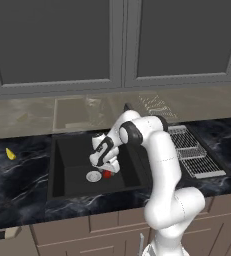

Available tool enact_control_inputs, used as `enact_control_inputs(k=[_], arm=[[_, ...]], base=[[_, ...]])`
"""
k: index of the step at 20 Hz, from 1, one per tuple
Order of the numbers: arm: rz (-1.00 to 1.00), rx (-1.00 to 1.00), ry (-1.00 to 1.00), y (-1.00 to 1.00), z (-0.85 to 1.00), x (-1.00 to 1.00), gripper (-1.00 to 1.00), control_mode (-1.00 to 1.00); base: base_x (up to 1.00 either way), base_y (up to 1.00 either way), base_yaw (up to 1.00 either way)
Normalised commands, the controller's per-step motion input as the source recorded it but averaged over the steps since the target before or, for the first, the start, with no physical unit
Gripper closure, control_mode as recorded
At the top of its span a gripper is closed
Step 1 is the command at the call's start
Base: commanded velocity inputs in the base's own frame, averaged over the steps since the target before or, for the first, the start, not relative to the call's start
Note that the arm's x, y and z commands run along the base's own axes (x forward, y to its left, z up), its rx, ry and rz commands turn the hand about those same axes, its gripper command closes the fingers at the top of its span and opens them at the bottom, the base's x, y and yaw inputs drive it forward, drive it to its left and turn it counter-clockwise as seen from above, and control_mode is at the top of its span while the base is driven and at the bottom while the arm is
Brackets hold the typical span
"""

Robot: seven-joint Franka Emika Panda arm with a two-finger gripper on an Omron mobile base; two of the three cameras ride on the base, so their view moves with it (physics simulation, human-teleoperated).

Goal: Turn on the sink faucet. Then move the bell pepper from the counter to the sink. Turn off the sink. Move the vegetable from the sink to the pot next to the stove. Finally move the pot to the rear left burner.

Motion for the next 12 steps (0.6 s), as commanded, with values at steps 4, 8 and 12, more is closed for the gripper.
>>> enact_control_inputs(k=[4,8,12], arm=[[-0.05,0.0,0.0,-0.04,-0.05,0.0,-1.0,-1.0],[-0.06,0.0,0.0,-0.12,-0.05,-0.08,-1.0,-1.0],[-0.03,-0.02,0.0,-0.14,-0.07,-0.04,-1.0,-1.0]], base=[[0.0,0.0,0.0],[0.0,0.0,0.0],[0.0,0.0,0.0]])
